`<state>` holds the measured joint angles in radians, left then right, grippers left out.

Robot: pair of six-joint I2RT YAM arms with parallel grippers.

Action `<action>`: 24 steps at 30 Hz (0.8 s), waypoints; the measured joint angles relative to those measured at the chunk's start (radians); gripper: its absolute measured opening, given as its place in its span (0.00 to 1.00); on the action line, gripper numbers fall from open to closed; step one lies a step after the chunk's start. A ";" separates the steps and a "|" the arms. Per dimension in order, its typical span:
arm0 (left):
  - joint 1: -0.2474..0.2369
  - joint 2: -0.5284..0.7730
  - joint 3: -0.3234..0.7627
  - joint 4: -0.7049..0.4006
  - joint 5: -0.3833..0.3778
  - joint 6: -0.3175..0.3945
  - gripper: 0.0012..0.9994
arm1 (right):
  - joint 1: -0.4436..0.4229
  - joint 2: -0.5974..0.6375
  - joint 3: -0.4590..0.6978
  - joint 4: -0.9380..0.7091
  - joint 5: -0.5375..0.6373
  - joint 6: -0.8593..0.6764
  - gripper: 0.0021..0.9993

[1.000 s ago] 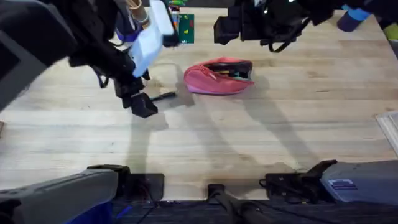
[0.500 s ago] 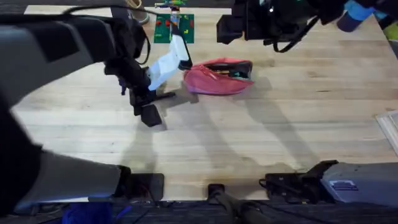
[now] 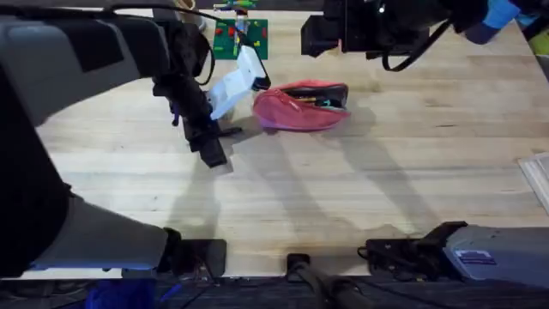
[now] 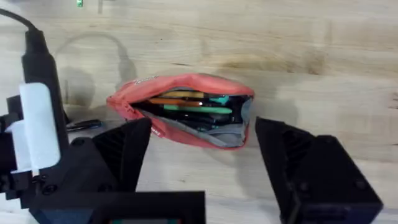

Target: Unzip the bag, pick up the pens from the table one at a time and place them inside, then zip the bag closed.

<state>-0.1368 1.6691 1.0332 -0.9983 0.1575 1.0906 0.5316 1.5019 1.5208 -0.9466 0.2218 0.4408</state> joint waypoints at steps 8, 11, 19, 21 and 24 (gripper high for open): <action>-0.010 0.019 0.013 0.045 -0.057 -0.030 0.19 | 0.000 0.000 0.000 0.000 0.000 0.000 1.00; -0.010 0.018 0.016 0.036 -0.060 -0.032 0.05 | -0.001 0.000 0.000 0.000 0.000 0.000 1.00; -0.011 0.018 0.016 0.036 -0.060 -0.036 0.05 | -0.022 0.000 0.000 0.000 0.000 0.000 1.00; -0.011 0.018 0.019 0.033 -0.060 -0.036 0.05 | -0.023 -0.001 0.000 0.000 0.000 0.000 1.00; -0.010 0.020 0.028 0.015 -0.057 -0.036 0.04 | -0.023 -0.020 -0.002 0.000 0.000 -0.005 1.00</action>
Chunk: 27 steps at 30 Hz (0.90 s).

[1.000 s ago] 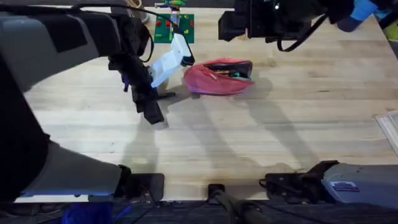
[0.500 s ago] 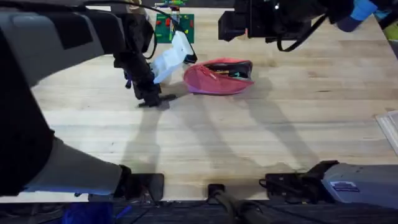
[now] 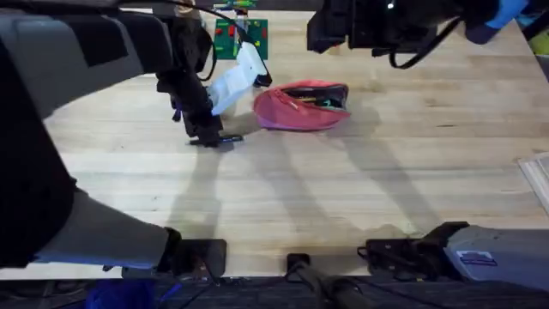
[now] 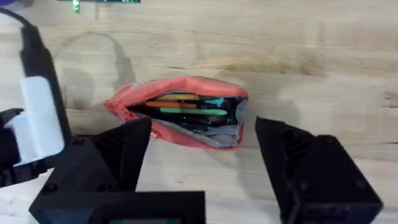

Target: Unzip the bag, pick up the pens from the table one at a time and place them inside, then zip the bag closed.

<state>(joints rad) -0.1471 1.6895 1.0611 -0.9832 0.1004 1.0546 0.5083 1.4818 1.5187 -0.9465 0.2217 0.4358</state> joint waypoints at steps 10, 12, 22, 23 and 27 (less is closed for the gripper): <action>0.000 -0.001 0.213 -0.193 0.060 -0.004 0.04 | 0.000 -0.153 -0.002 -0.025 0.000 -0.049 1.00; 0.000 -0.017 0.273 -0.197 0.089 -0.004 0.04 | 0.000 -0.158 -0.002 -0.035 0.000 -0.052 1.00; -0.068 -0.041 0.425 -0.129 0.235 -0.004 0.04 | 0.000 -0.216 -0.003 -0.104 -0.001 -0.092 1.00; -0.083 -0.041 0.425 -0.113 0.251 -0.003 0.04 | 0.000 -0.225 -0.003 -0.111 0.000 -0.096 1.00; -0.144 -0.041 0.425 -0.022 0.326 -0.003 0.04 | 0.000 -0.265 -0.003 -0.130 0.000 -0.105 1.00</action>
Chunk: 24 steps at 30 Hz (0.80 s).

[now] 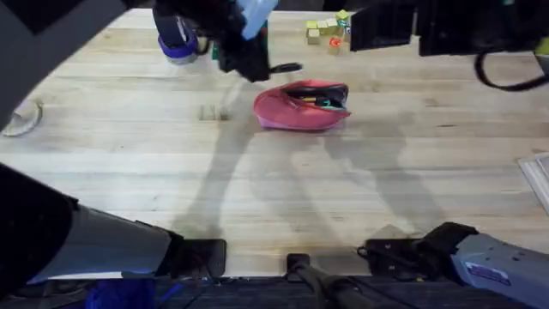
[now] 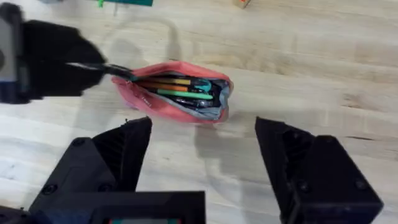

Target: Unzip the bag, pick up the pens from the table one at a time and place them inside, then zip the bag closed.

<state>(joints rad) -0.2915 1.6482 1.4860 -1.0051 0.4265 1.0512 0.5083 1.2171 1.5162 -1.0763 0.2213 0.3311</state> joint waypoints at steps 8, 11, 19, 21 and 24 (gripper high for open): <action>-0.078 0.000 0.000 0.171 0.149 -0.009 0.04 | 0.000 -0.088 0.000 -0.002 0.000 -0.003 1.00; -0.104 0.000 0.000 0.216 0.176 -0.023 0.04 | 0.000 -0.115 0.000 -0.004 0.000 -0.003 1.00; -0.168 0.039 0.000 0.293 0.219 -0.098 0.04 | 0.000 -0.177 0.000 -0.006 0.000 -0.019 1.00; -0.181 0.061 0.000 0.309 0.223 -0.122 0.04 | 0.000 -0.184 0.000 -0.006 0.000 -0.023 1.00; -0.196 0.091 0.000 0.329 0.228 -0.154 0.04 | 0.000 -0.187 0.000 -0.007 0.000 -0.026 1.00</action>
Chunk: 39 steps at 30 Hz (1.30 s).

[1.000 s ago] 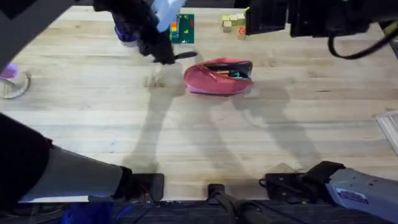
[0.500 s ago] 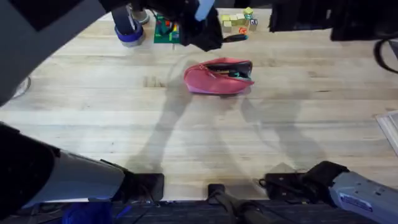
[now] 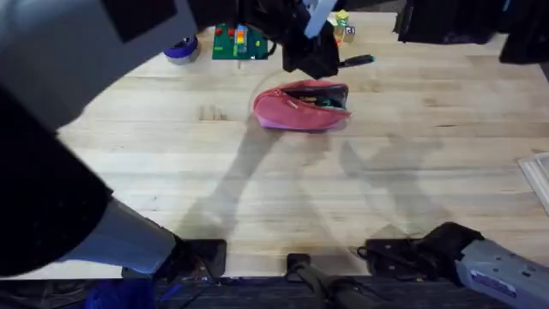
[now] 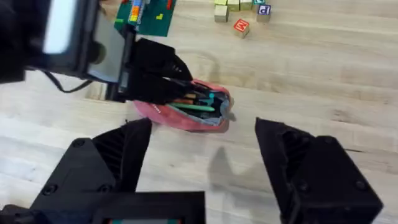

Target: Unzip the bag, pick up the pens from the table one at a time and place them inside, then zip the bag closed.

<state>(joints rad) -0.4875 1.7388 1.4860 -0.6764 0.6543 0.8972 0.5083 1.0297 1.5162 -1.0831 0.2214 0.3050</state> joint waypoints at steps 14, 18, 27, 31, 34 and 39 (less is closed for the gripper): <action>-0.011 0.119 0.000 0.000 0.009 -0.043 0.04 | 0.000 0.000 0.000 0.000 0.000 -0.007 1.00; -0.011 0.134 0.000 -0.046 -0.002 -0.044 0.04 | 0.000 0.000 0.000 0.000 0.000 -0.007 1.00; -0.011 0.141 0.000 -0.191 -0.207 -0.032 0.04 | 0.000 0.000 0.000 0.000 0.000 -0.007 1.00; -0.011 0.141 0.000 -0.195 -0.279 -0.017 0.04 | 0.000 0.000 0.000 0.006 0.000 -0.007 1.00; -0.011 0.141 0.000 -0.195 -0.299 -0.012 0.07 | 0.000 0.000 0.000 0.006 0.000 -0.007 1.00; -0.011 0.141 0.000 -0.191 -0.314 0.001 0.64 | 0.000 0.000 0.000 0.006 0.000 -0.007 1.00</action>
<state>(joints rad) -0.4988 1.8793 1.4860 -0.8673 0.3405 0.8985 0.5083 1.0298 1.5162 -1.0767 0.2218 0.2977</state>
